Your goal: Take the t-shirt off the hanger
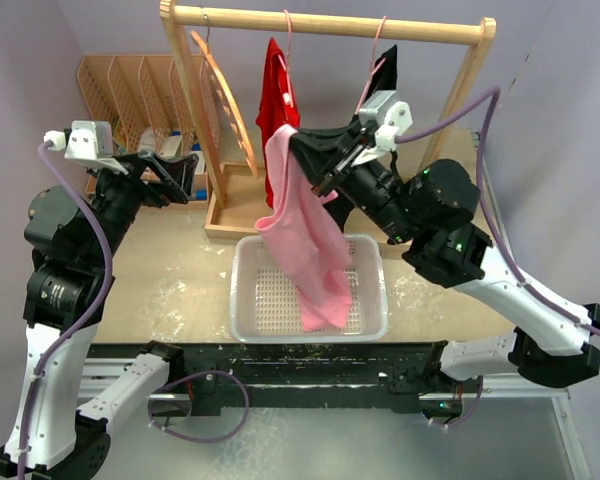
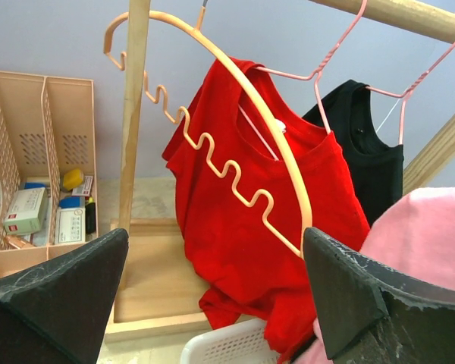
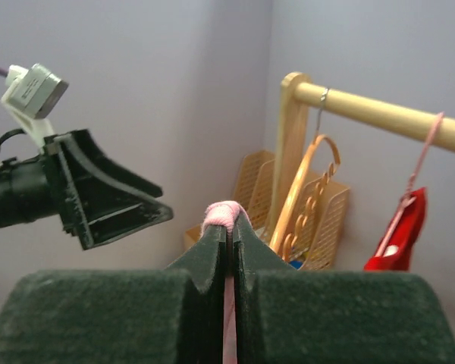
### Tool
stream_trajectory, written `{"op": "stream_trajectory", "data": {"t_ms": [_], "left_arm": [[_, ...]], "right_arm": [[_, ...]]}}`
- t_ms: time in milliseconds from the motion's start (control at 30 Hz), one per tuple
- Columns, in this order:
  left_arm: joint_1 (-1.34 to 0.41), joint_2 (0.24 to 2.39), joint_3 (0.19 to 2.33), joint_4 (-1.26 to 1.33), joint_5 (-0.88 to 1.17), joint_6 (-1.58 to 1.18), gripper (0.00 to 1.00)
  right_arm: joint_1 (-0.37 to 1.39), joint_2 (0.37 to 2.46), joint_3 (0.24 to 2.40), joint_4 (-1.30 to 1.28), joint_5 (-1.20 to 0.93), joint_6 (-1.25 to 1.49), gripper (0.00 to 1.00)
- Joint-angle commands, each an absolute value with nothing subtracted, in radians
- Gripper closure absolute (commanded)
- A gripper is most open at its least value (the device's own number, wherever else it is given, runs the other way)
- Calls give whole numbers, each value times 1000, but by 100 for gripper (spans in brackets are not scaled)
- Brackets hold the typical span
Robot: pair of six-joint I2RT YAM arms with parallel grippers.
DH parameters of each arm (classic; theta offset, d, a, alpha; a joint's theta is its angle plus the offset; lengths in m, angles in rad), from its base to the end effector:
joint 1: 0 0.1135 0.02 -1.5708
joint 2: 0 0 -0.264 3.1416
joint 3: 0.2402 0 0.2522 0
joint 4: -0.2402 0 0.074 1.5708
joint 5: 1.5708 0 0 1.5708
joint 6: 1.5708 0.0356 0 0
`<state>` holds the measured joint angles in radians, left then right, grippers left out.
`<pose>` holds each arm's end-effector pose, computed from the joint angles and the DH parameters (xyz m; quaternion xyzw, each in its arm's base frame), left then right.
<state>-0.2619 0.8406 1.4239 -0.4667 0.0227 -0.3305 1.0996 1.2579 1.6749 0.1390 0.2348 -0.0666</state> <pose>0.1197 -0.0329 0.5079 -0.0143 0.6646 -0.2253 0.7123 0.1121 0.2018 0.5761 -0.1802 0.4592 0.3792 0.7829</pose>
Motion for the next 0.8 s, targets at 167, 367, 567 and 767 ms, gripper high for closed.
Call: {"op": "stream_trajectory", "data": {"t_ms": [167,367,567,767], "left_arm": [[-259,827,1411,-430,14,-336,1],[-259,848,1412,-434,15,-331,1],[-259,861,1408,-422,40,-337,1],[-259,870,1405,-402,85,-343,1]], "right_arm": [[1104,1174,1559,177,133,84,100],[1103,1045,1352,103,251,181,100],[1103,922,1143,-97,431,353,100],[1103,863,1032,-240,555,483,100]]}}
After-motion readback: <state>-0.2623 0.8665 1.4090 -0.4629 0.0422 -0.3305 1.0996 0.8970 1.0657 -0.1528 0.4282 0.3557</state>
